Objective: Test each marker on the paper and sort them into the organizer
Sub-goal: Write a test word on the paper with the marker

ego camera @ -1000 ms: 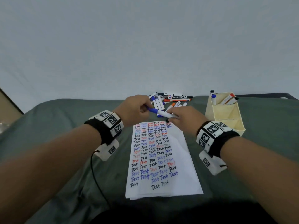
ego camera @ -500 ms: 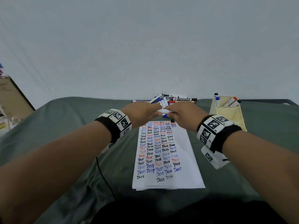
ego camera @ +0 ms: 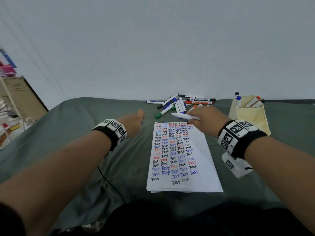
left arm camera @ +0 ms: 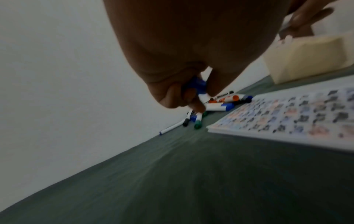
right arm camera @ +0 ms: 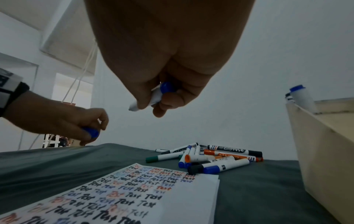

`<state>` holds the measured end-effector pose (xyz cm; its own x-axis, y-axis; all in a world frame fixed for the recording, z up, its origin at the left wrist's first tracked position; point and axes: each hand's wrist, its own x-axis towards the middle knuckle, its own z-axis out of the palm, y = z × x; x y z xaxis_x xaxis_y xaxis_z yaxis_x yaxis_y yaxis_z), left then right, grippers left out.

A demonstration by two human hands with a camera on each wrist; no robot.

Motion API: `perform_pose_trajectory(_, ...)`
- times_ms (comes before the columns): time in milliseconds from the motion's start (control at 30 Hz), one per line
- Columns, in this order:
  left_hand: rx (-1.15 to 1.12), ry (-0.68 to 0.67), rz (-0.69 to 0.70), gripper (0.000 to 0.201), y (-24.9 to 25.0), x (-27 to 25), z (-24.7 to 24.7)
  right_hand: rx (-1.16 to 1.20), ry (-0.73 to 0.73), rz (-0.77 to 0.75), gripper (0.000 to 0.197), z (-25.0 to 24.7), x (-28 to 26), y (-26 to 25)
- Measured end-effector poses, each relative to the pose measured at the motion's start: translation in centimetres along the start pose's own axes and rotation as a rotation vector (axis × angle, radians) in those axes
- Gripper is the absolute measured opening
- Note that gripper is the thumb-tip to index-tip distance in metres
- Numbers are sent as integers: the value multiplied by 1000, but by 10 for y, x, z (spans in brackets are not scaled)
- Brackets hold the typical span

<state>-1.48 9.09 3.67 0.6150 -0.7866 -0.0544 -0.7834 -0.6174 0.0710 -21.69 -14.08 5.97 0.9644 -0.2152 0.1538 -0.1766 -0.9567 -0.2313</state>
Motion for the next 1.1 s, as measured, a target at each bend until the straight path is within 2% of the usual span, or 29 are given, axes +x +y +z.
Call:
perform_pose_trajectory(133,165,-104,-66,16,-31,1,11,-3,1,34,22,11,-1,6)
perform_pose_trajectory(300,241,-176,-108,26,-54,8,26,41,1,37,22,22,0,6)
perform_pose_trajectory(467,209,-143,-139,40,-59,10,40,92,-3,59,25,34,-1,3)
perform_pose_trajectory(600,179,-150,-170,43,-60,11,45,119,-25,81,27,43,0,3)
perform_pose_trajectory(733,129,-176,-218,51,-56,17,43,220,-3,114,41,46,-1,8)
perform_pose_trajectory(833,104,-134,-191,62,-42,24,38,391,75,185,37,46,-1,12)
perform_pose_trajectory(933,102,-92,-66,71,-14,30,37,609,153,301,32,43,-1,15)
perform_pose_trajectory(1033,17,-109,30,78,19,37,43,973,230,429,43,39,2,17)
perform_pose_trajectory(1100,-1,-159,43,88,39,43,50,1216,279,512,51,36,4,20)
